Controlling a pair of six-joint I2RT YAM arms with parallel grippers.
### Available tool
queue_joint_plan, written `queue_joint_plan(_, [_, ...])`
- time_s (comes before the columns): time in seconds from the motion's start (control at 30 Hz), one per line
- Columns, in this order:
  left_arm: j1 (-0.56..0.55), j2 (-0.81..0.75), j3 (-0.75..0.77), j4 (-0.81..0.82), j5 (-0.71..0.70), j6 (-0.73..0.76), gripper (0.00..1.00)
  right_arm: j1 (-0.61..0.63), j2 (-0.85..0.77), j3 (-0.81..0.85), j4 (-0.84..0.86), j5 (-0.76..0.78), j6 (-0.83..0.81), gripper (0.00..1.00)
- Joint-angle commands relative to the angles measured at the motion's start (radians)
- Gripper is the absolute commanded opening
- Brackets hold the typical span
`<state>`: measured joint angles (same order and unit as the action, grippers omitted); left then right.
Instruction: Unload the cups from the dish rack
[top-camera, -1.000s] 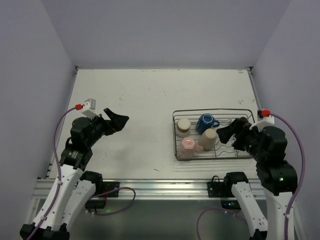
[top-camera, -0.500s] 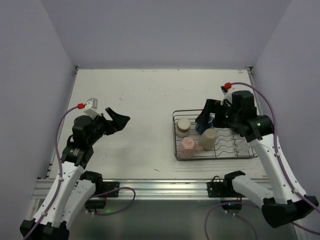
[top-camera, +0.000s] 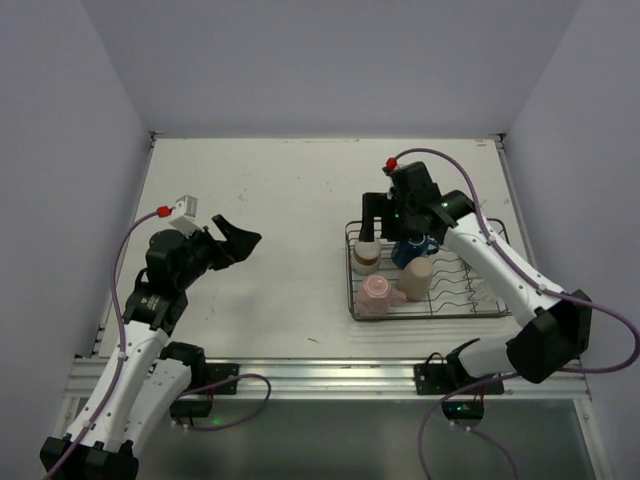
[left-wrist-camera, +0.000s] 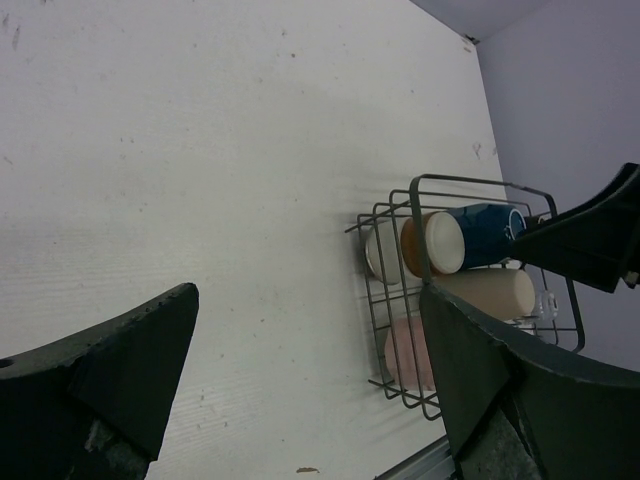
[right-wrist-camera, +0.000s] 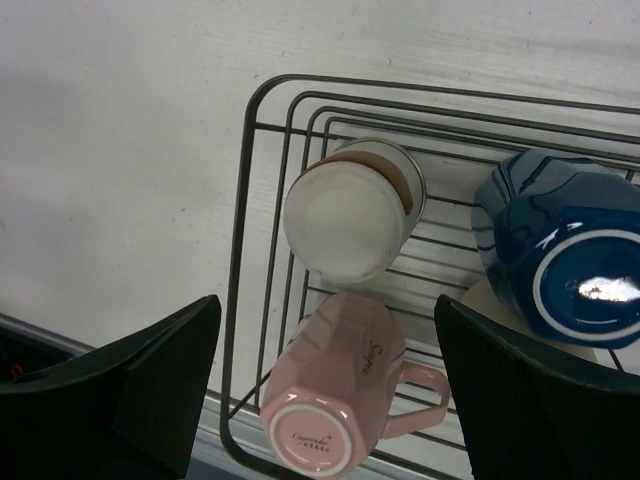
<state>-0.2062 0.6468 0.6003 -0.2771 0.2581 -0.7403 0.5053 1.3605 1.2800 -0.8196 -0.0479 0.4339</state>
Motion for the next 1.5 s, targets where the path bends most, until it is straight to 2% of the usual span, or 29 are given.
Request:
queue_joint_plan(0.0, [-0.006, 0.001, 0.019, 0.026, 0.036, 0.007, 0.96, 0.018, 0.060, 0.057, 0.034, 0.095, 0.008, 0.89])
queue_joint_plan(0.53, [-0.006, 0.007, 0.015, 0.027, 0.044, 0.009, 0.96, 0.065, 0.264, 0.104, 0.079, 0.154, -0.003, 0.89])
queue_joint_plan(1.3, [-0.006, 0.020, -0.002, 0.038, 0.052, 0.013, 0.96, 0.122, 0.258, -0.005, 0.114, 0.224, 0.048, 0.87])
queue_joint_plan(1.47, [-0.006, 0.020, -0.002, 0.038, 0.053, 0.013, 0.96, 0.122, 0.281, -0.005, 0.106, 0.253, 0.051, 0.84])
